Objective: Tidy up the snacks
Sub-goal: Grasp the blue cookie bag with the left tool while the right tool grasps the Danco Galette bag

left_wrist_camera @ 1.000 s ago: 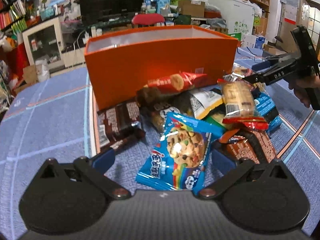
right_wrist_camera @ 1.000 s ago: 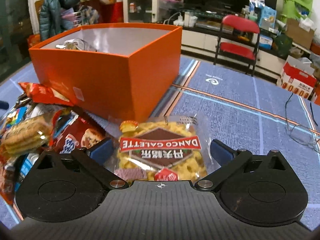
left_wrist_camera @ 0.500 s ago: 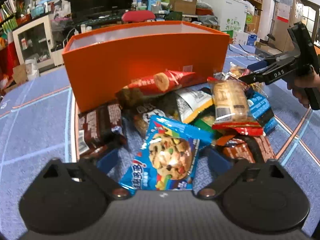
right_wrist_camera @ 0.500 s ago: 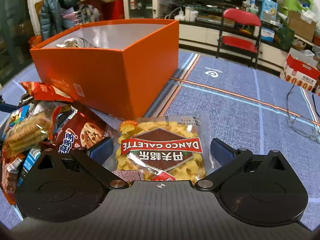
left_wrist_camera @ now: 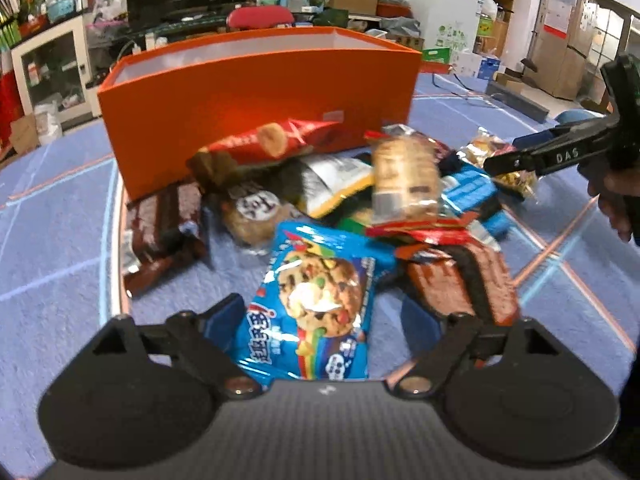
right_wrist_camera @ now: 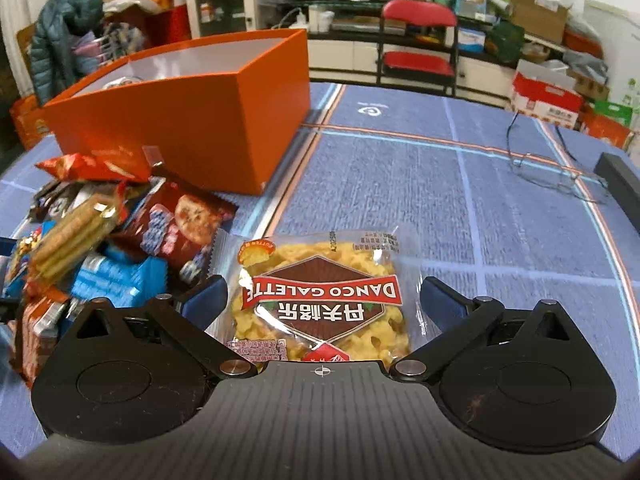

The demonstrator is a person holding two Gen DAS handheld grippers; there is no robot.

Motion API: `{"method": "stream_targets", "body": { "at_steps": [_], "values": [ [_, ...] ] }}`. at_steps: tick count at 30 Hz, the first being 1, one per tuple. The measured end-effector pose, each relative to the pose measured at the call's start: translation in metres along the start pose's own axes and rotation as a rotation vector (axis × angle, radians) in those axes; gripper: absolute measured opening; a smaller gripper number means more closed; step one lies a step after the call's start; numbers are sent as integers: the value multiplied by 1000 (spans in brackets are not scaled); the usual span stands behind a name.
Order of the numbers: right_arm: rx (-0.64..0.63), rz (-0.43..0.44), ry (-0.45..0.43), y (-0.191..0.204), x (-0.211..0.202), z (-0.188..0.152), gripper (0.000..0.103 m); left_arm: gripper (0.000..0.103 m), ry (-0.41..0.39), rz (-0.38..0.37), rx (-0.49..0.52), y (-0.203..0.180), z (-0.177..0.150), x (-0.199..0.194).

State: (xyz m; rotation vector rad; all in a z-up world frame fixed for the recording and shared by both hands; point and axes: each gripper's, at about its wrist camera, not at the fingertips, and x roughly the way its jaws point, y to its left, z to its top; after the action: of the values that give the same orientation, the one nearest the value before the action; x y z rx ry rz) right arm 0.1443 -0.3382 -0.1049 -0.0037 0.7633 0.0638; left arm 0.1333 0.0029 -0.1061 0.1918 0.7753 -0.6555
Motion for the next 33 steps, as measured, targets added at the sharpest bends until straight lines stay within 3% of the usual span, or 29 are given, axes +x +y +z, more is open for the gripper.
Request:
{"method": "stream_targets", "body": {
  "at_steps": [3,5,8,14,24,30,33],
  "values": [
    [0,-17,-13,5,-8,-5,95,86,5,25,-27,0,-1,-6],
    [-9,-31,-32,7,-12,-6,95,94,-21,70,-49,3,1,-10],
    [-5,-34,-39,5,-12,-6,95,95,-58,103,-76,8,5,-14],
    [11,-7,-28,0,-5,-7,95,96,-60,129,14,3,8,-8],
    [-11,12,-50,1,6,-5,95,96,-20,88,41,-3,5,5],
    [14,28,-47,-3,8,-7,95,96,-19,79,0,1,7,17],
    [12,16,-38,-2,8,-7,95,88,-21,79,-13,2,8,16]
  ]
}}
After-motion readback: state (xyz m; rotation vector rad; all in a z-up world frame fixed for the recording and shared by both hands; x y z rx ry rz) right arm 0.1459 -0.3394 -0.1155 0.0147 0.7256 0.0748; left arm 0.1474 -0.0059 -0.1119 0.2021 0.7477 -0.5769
